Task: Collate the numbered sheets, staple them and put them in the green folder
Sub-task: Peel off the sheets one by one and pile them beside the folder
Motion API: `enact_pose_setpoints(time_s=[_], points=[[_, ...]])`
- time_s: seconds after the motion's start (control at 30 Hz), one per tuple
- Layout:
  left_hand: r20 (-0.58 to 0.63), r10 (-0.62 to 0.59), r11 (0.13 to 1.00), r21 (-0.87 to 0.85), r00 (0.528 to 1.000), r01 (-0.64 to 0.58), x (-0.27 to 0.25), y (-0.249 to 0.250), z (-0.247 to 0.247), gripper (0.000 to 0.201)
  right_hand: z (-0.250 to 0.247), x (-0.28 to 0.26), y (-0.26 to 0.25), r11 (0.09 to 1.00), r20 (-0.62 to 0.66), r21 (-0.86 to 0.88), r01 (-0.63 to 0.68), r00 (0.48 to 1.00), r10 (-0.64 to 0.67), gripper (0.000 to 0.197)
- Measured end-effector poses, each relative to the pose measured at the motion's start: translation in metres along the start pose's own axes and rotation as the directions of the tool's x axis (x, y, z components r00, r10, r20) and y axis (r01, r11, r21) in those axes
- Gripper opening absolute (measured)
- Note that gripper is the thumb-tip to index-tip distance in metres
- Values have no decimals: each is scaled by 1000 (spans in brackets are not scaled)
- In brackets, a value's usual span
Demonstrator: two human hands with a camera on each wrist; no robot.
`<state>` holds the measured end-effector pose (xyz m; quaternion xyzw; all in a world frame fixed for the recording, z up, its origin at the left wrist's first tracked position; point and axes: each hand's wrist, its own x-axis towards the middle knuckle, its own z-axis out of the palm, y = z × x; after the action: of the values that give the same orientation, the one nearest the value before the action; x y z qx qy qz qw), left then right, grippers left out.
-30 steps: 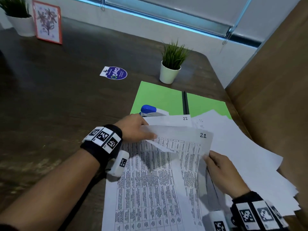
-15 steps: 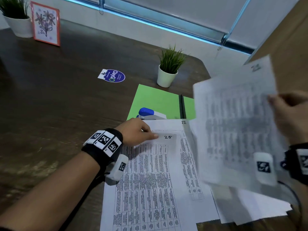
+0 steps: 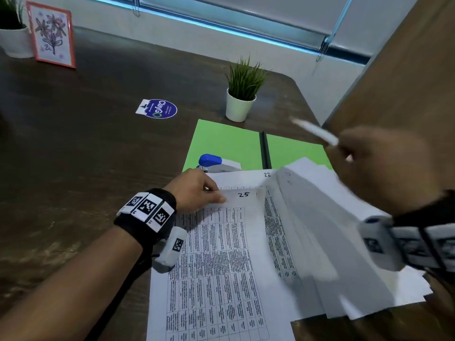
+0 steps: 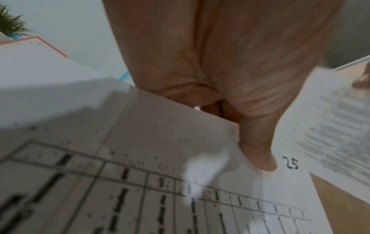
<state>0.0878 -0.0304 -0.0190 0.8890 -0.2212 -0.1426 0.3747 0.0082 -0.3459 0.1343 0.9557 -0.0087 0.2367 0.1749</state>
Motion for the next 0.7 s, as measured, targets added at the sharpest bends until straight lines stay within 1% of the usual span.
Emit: enact_pose_setpoints(time_s=[0.03, 0.07, 0.1, 0.13, 0.17, 0.2, 0.23, 0.27, 0.33, 0.43, 0.6, 0.7], points=[[5, 0, 1000, 6, 1000, 0, 0, -1, 0, 22, 1, -14, -26, 995, 188, 99, -13, 982, -6, 36], [14, 0, 1000, 11, 1000, 0, 0, -1, 0, 22, 7, -23, -57, 987, 175, 154, 54, 981, -81, 38], [23, -4, 1000, 16, 1000, 3, 0, -2, 1, 23, 34, -31, -66, 973, 256, 214, 87, 956, -142, 40], [28, -6, 1000, 17, 1000, 5, 0, -2, 1, 23, 58, -40, -75, 981, 370, 192, 17, 925, -88, 39], [31, -7, 1000, 15, 999, 6, 0, -3, 1, 23, 81, -42, -75, 974, 432, 222, -41, 900, -60, 38], [33, -7, 1000, 10, 999, 7, 0, -3, 1, 22, 97, -43, -73, 970, 506, 224, -92, 862, -35, 36], [34, -7, 1000, 6, 999, 7, 0, -3, 1, 22, 110, -44, -70, 966, 538, 228, -118, 843, -24, 34], [35, -7, 1000, 4, 999, 7, 1, -3, 1, 22, 118, -49, -72, 972, 560, 201, -120, 828, -14, 34], [34, -9, 1000, 7, 999, 9, 1, -3, 1, 23, 127, -55, -77, 974, 570, 181, -135, 822, 7, 35], [37, -12, 1000, 8, 999, 11, 0, -2, 1, 22, 127, -49, -74, 959, 538, 196, -202, 840, 67, 33], [46, -23, 1000, -14, 999, 24, -1, -1, 1, 18, 125, -38, -75, 925, 589, 204, -321, 795, 146, 24], [50, -25, 1000, -10, 998, 25, -1, 0, 1, 18, 129, -32, -74, 900, 597, 208, -384, 778, 194, 21]])
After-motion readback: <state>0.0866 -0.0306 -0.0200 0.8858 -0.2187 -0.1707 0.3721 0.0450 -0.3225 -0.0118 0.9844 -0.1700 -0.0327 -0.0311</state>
